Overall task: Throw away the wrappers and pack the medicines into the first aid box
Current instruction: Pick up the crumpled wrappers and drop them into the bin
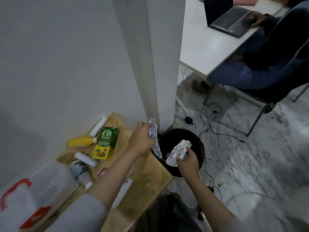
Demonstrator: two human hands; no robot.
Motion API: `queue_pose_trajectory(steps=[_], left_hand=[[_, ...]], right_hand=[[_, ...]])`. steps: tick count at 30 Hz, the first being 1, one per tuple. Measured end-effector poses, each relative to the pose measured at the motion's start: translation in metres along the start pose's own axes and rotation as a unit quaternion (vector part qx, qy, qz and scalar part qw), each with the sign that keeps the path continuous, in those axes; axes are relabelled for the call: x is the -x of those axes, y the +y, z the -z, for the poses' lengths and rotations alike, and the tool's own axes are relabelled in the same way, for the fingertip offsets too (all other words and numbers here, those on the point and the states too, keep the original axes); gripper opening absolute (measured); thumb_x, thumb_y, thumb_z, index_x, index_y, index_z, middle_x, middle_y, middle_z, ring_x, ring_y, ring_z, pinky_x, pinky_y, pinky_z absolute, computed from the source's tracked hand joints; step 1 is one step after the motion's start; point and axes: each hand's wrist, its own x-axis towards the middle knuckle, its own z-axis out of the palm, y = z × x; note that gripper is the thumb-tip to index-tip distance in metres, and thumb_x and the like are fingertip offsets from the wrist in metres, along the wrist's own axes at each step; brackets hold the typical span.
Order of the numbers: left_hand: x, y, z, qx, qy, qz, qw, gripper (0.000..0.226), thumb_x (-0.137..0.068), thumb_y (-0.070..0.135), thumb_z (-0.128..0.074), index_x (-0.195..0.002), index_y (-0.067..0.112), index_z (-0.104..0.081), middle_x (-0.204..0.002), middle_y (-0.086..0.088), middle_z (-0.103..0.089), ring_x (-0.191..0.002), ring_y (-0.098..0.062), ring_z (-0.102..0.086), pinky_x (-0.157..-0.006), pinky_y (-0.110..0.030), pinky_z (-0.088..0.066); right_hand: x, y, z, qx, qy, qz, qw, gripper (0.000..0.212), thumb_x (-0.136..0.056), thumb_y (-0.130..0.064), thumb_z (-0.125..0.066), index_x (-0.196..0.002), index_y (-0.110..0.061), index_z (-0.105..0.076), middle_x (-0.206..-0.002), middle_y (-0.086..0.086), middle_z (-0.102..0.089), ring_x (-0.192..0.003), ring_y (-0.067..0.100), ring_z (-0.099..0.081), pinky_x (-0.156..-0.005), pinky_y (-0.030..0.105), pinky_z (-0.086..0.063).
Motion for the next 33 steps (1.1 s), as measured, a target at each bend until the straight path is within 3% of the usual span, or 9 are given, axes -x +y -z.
queue_pose_trajectory(steps=[7, 9, 12, 16, 21, 24, 27, 30, 33], left_hand=[[-0.055, 0.015, -0.089, -0.077, -0.141, 0.021, 0.987, 0.046, -0.083, 0.018, -0.056, -0.127, 0.009, -0.047, -0.127, -0.015, -0.045, -0.113, -0.034, -0.052, -0.089, -0.037, -0.044], [-0.061, 0.016, -0.101, -0.084, -0.166, 0.037, 0.982, 0.052, -0.085, 0.026, -0.057, -0.132, 0.010, -0.042, -0.132, -0.015, -0.043, -0.116, -0.035, -0.050, -0.089, -0.037, -0.043], [-0.063, 0.014, -0.112, -0.101, -0.174, 0.043, 0.979, 0.060, -0.087, 0.032, -0.056, -0.139, 0.010, -0.035, -0.140, -0.014, -0.039, -0.120, -0.033, -0.048, -0.094, -0.038, -0.044], [-0.051, 0.013, -0.108, -0.079, -0.160, 0.045, 0.983, 0.059, -0.089, 0.036, -0.053, -0.140, 0.014, -0.033, -0.142, -0.010, -0.036, -0.120, -0.029, -0.049, -0.091, -0.037, -0.045], [-0.011, 0.013, -0.079, 0.014, -0.073, 0.031, 0.997, 0.055, -0.089, 0.035, -0.054, -0.139, 0.019, -0.038, -0.139, -0.003, -0.035, -0.102, -0.017, -0.060, -0.087, -0.034, -0.051], [0.028, 0.005, -0.051, 0.077, 0.013, 0.000, 0.997, 0.049, -0.088, 0.029, -0.058, -0.134, 0.020, -0.044, -0.130, 0.001, -0.041, -0.100, -0.008, -0.058, -0.078, -0.016, -0.049], [0.074, -0.015, -0.017, 0.126, 0.114, -0.038, 0.985, 0.043, -0.085, 0.020, -0.062, -0.126, 0.025, -0.049, -0.125, 0.003, -0.045, -0.099, -0.003, -0.059, -0.075, -0.004, -0.041], [0.123, -0.044, 0.018, 0.134, 0.203, -0.038, 0.969, 0.040, -0.085, 0.021, -0.060, -0.123, 0.029, -0.051, -0.124, 0.007, -0.045, -0.105, -0.003, -0.058, -0.082, -0.017, -0.047], [0.170, -0.080, 0.052, 0.119, 0.293, -0.026, 0.948, 0.037, -0.084, 0.023, -0.059, -0.121, 0.023, -0.054, -0.119, 0.004, -0.049, -0.110, -0.009, -0.056, -0.090, -0.027, -0.048]], right_hand=[[-0.064, 0.036, 0.021, 0.062, -0.048, -0.051, 0.996, 0.060, -0.088, -0.015, -0.054, -0.142, -0.011, -0.028, -0.128, 0.013, -0.054, -0.112, 0.029, -0.055, -0.082, 0.034, -0.047], [-0.076, 0.041, 0.028, 0.067, -0.060, -0.061, 0.994, 0.069, -0.085, -0.016, -0.058, -0.144, -0.013, -0.024, -0.140, 0.011, -0.045, -0.126, 0.029, -0.045, -0.096, 0.037, -0.044], [-0.082, 0.041, 0.038, 0.090, -0.063, -0.075, 0.991, 0.076, -0.086, -0.015, -0.060, -0.147, -0.008, -0.015, -0.154, 0.011, -0.025, -0.140, 0.028, -0.026, -0.110, 0.040, -0.031], [-0.076, 0.049, 0.039, 0.082, -0.052, -0.079, 0.992, 0.072, -0.088, -0.015, -0.059, -0.147, -0.009, -0.018, -0.154, 0.010, -0.026, -0.141, 0.025, -0.026, -0.113, 0.040, -0.032], [-0.049, 0.038, 0.022, 0.042, -0.042, -0.060, 0.996, 0.068, -0.088, -0.022, -0.059, -0.146, -0.017, -0.023, -0.134, 0.004, -0.046, -0.119, 0.020, -0.050, -0.098, 0.034, -0.046], [-0.021, 0.016, 0.005, 0.018, -0.035, -0.009, 0.999, 0.063, -0.088, -0.025, -0.058, -0.143, -0.020, -0.029, -0.137, -0.002, -0.046, -0.120, 0.016, -0.048, -0.101, 0.038, -0.045], [0.019, -0.014, -0.018, -0.014, -0.044, 0.076, 0.996, 0.052, -0.090, -0.021, -0.057, -0.138, -0.020, -0.039, -0.132, -0.009, -0.048, -0.116, 0.007, -0.048, -0.094, 0.022, -0.044], [0.063, -0.037, -0.051, -0.019, -0.071, 0.186, 0.980, 0.040, -0.088, -0.021, -0.058, -0.127, -0.026, -0.051, -0.122, -0.013, -0.055, -0.111, 0.001, -0.052, -0.089, 0.006, -0.042], [0.099, -0.052, -0.092, -0.014, -0.120, 0.316, 0.941, 0.035, -0.085, -0.019, -0.059, -0.118, -0.028, -0.057, -0.117, -0.018, -0.058, -0.113, 0.001, -0.053, -0.094, 0.014, -0.041]])
